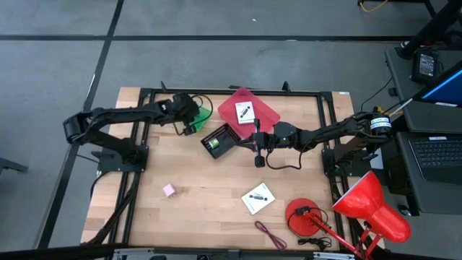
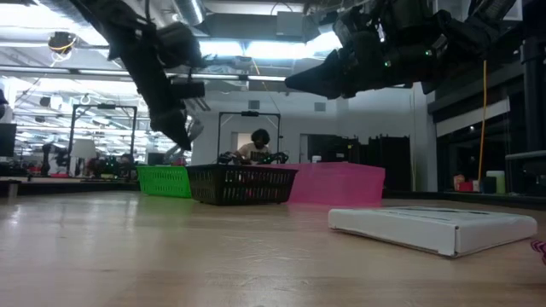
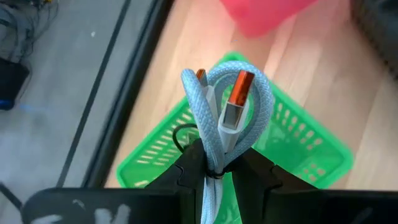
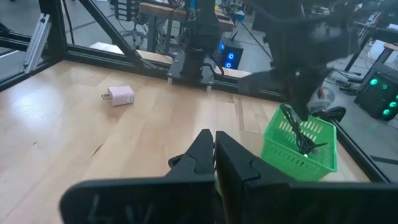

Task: Pick and place items into bin
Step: Put the blue charger cable into the green bin

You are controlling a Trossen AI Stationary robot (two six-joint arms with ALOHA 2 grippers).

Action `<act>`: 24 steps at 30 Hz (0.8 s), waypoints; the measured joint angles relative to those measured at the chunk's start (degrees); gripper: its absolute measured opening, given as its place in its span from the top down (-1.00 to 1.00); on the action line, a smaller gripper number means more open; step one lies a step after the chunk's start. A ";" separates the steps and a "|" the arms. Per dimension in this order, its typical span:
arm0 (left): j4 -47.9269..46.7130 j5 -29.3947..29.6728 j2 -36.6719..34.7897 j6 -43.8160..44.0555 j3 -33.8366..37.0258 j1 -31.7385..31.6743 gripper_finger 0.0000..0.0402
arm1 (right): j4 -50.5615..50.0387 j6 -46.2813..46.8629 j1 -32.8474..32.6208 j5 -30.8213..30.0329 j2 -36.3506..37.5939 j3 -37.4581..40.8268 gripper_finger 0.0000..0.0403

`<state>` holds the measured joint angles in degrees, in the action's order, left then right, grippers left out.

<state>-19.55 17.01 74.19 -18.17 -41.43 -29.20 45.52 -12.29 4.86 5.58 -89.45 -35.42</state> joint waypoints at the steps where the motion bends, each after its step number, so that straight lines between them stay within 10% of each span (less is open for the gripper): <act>1: -0.05 0.00 0.77 0.02 0.00 -0.10 0.73 | -0.08 0.00 0.00 0.00 0.00 0.00 1.00; 24: -0.38 4.45 5.14 -2.58 0.00 -0.23 0.52 | -0.35 -0.02 -0.02 -0.04 -0.02 -0.02 1.00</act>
<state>-19.93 21.45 79.33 -20.75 -41.43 -29.43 45.17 -12.32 4.84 5.54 -89.47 -35.44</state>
